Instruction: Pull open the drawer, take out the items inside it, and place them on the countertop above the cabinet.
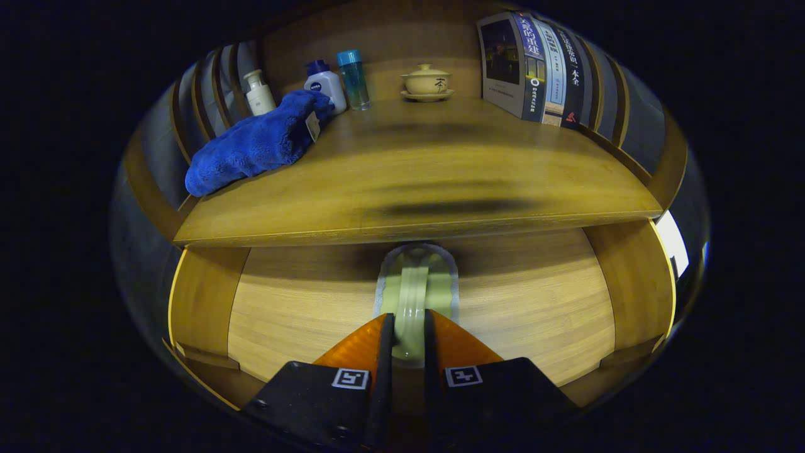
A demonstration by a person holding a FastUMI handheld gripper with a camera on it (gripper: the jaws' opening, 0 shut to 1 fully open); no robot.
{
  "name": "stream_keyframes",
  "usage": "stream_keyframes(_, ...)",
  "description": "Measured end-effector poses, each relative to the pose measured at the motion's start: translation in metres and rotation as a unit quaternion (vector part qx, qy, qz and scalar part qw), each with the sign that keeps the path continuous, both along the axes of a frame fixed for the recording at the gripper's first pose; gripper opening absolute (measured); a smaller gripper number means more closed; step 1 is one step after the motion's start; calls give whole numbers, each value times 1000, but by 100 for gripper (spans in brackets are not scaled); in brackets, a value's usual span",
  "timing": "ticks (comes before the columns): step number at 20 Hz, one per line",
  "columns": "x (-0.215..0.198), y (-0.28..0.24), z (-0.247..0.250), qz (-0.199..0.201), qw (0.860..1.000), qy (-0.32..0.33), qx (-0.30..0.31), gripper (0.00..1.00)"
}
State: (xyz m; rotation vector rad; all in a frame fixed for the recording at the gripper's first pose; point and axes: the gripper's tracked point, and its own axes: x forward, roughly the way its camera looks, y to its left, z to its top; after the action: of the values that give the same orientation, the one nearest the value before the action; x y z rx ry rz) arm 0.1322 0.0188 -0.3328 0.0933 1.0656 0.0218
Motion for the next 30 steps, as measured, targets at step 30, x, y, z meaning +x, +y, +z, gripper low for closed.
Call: stream_keyframes(30, 3, 25, 179, 62, 978, -197, 34, 30)
